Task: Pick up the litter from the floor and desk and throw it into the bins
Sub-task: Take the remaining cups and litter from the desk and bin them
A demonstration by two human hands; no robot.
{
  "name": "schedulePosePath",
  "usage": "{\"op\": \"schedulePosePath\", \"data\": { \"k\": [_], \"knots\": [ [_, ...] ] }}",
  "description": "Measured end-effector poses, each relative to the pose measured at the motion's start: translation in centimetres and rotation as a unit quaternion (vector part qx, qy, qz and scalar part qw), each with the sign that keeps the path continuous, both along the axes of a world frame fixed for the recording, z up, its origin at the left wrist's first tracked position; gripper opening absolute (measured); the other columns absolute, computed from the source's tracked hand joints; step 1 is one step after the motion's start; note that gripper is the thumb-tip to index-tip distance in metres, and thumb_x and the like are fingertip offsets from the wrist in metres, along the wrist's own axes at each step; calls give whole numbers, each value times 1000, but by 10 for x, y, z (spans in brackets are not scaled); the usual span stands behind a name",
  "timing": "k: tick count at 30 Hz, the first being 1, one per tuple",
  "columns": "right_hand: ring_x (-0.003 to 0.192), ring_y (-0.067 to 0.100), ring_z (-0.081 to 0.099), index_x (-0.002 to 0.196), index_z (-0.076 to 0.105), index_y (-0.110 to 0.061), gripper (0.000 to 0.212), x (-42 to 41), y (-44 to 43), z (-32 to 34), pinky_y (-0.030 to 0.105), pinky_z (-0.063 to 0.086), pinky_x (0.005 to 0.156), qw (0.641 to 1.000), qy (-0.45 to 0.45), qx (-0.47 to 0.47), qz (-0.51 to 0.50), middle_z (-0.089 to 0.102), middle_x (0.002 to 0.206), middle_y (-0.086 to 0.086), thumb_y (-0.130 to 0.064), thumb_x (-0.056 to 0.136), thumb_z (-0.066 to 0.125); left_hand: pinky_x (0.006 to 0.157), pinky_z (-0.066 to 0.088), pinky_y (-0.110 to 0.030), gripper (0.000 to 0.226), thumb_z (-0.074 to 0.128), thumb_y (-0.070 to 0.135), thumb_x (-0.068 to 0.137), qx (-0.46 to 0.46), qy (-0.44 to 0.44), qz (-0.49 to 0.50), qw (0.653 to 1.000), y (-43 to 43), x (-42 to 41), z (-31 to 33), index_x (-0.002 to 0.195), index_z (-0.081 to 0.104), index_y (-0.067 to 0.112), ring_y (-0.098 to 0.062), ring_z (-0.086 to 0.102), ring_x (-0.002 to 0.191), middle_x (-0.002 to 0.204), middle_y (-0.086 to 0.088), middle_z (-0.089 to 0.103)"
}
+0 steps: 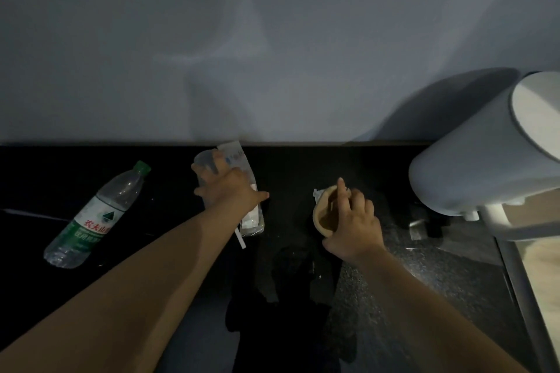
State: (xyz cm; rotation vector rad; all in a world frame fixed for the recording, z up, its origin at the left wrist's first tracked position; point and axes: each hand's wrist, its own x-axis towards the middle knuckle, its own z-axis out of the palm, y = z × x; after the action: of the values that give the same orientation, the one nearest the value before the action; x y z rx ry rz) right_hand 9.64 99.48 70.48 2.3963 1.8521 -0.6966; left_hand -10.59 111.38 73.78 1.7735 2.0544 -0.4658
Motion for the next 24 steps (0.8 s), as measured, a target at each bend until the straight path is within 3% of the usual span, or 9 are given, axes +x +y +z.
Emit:
{"op": "schedulePosePath", "data": {
  "k": [5, 11, 14, 17, 19, 21, 24],
  "knots": [
    [128, 30, 27, 148, -18, -28, 127, 2, 0, 1, 41, 43, 99, 1000, 11, 2, 2, 13, 146, 8, -48, 61, 73, 104, 32, -62, 95, 71, 63, 68, 13, 31, -6, 999, -1, 2, -7, 144, 34, 21, -51, -5, 138, 155, -5, -15],
    [123, 28, 30, 150, -15, -26, 124, 2, -1, 3, 36, 42, 96, 1000, 13, 13, 5, 20, 139, 8, -45, 64, 72, 105, 35, -57, 117, 80, 42, 70, 38, -75, 108, 991, -4, 5, -3, 149, -4, 25, -47, 7, 138, 139, -5, -22],
    [123, 28, 30, 149, -16, -26, 124, 2, -2, 1, 36, 42, 96, 1000, 16, 15, 4, 19, 141, 8, -45, 64, 72, 107, 31, -56, 112, 76, 43, 73, 49, -59, 75, 994, -4, 6, -3, 150, -2, 19, -47, 6, 138, 139, -5, -19],
    [127, 30, 28, 149, -18, -27, 125, 2, -2, -1, 37, 42, 97, 1000, 21, 18, 3, 13, 147, 9, -45, 63, 72, 106, 33, -54, 111, 78, 34, 72, 57, -100, 128, 985, -4, 1, -9, 147, -4, 28, -45, 11, 136, 143, -8, -10],
    [129, 30, 26, 149, -18, -28, 125, 3, -1, 0, 37, 43, 97, 999, 29, 15, 2, 11, 149, 8, -44, 64, 73, 102, 38, -52, 105, 80, 32, 69, 83, -132, 146, 977, -4, -8, -15, 146, 8, 31, -43, 20, 131, 148, -10, 0],
    [129, 29, 27, 149, -17, -28, 124, 4, -2, 0, 37, 43, 97, 999, 33, 18, 2, 15, 147, 8, -43, 65, 73, 96, 41, -47, 89, 80, 35, 66, 108, -135, 113, 978, -6, -20, -23, 141, 32, 28, -38, 25, 125, 149, -5, 8],
    [125, 27, 31, 150, -13, -28, 123, 5, -3, 0, 36, 44, 95, 999, 36, 29, -2, 22, 141, 7, -43, 65, 74, 92, 41, -40, 52, 77, 40, 69, 114, -127, 66, 983, -9, -36, -23, 116, 63, 23, -34, 26, 124, 152, 4, 8]
  ]
}}
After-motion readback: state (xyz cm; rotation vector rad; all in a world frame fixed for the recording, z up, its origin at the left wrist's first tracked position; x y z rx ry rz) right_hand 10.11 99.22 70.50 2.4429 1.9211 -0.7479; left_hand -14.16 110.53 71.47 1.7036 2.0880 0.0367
